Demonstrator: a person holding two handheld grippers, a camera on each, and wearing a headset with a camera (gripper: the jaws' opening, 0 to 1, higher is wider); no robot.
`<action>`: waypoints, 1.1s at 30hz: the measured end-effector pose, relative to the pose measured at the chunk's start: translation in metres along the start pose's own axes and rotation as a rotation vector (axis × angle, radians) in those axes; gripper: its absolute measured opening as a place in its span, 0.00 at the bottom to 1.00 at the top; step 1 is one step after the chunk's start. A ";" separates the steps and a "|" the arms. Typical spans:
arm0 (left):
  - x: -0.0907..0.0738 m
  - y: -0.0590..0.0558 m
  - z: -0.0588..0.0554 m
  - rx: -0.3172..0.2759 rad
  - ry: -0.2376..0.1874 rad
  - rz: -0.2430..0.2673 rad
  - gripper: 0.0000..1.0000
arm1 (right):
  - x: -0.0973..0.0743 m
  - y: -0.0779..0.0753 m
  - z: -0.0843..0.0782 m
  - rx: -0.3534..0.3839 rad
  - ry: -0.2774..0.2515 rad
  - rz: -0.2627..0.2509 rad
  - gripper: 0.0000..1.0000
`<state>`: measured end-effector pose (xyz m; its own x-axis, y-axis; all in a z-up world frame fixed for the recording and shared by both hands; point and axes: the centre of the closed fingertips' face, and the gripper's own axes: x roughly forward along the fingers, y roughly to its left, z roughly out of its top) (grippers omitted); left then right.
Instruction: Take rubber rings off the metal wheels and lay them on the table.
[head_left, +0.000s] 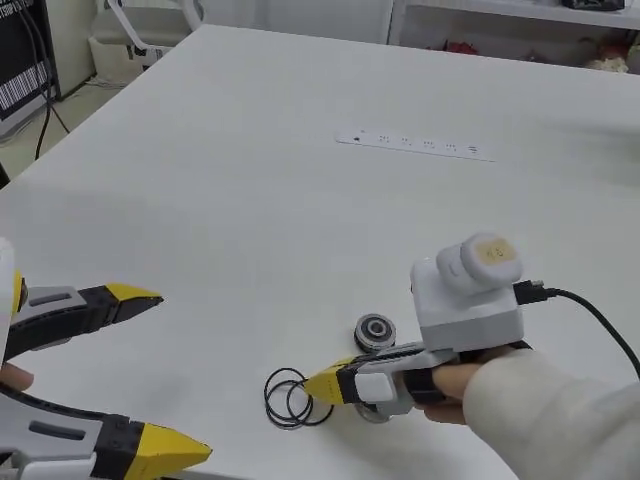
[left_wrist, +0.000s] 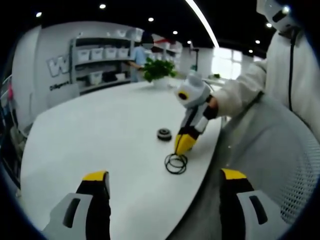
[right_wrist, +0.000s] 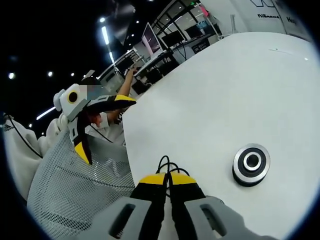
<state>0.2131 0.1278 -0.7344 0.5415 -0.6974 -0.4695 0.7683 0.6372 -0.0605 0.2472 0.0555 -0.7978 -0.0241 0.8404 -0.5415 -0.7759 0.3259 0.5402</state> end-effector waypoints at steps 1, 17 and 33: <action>0.000 0.000 0.000 0.000 -0.001 0.001 0.92 | 0.000 -0.001 0.000 -0.004 0.000 -0.003 0.00; 0.001 0.000 0.000 -0.005 0.002 -0.002 0.91 | -0.001 -0.005 0.002 -0.033 0.001 -0.023 0.04; 0.000 -0.002 -0.001 0.006 0.011 -0.009 0.92 | -0.008 -0.007 0.011 -0.075 -0.017 -0.046 0.07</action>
<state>0.2115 0.1268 -0.7351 0.5310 -0.6990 -0.4790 0.7750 0.6292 -0.0591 0.2594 0.0513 -0.7904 0.0225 0.8326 -0.5535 -0.8209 0.3313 0.4651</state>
